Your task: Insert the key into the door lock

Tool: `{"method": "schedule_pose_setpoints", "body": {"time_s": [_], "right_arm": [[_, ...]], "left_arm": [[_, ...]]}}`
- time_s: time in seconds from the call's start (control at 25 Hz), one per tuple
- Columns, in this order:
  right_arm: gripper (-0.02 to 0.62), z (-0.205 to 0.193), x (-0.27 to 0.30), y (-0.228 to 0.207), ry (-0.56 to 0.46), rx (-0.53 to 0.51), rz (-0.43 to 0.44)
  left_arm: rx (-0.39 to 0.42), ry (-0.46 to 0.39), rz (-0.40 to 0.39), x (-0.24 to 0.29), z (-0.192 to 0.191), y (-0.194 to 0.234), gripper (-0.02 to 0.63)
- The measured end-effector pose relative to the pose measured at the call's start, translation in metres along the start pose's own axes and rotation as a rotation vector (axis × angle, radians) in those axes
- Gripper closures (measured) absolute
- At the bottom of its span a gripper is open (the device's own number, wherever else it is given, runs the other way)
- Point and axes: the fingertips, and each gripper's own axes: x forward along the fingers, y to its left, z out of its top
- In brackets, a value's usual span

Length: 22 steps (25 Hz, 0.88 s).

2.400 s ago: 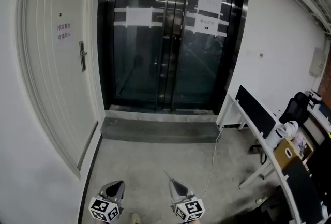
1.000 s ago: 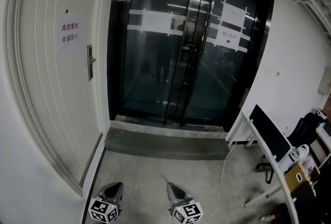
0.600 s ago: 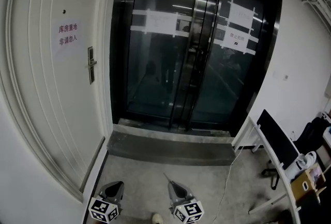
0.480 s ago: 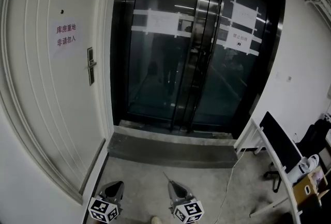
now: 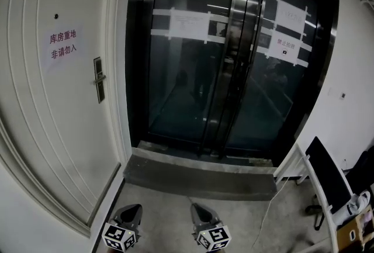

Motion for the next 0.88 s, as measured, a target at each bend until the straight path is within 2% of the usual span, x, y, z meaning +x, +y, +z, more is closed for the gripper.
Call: {"method": "schedule_pose_setpoints", "body": {"time_s": [0.32,0.56,0.88], "right_arm": [[0.583,-0.004,0.058,-0.052,-0.001,-0.001,0.082],[0.583,-0.005,0.094,-0.068,0.012,0.012,0.111],[0.583,-0.011,0.147,-0.089,0.014,0.028,0.13]], "left_arm": [[-0.02,-0.008,0.059,0.067,0.004,0.013,0.604],[0.004,-0.004,0.121,0.094,-0.001,0.045,0.604],[0.009,0.007,0.121,0.141,0.012,0.077,0.604]]}}
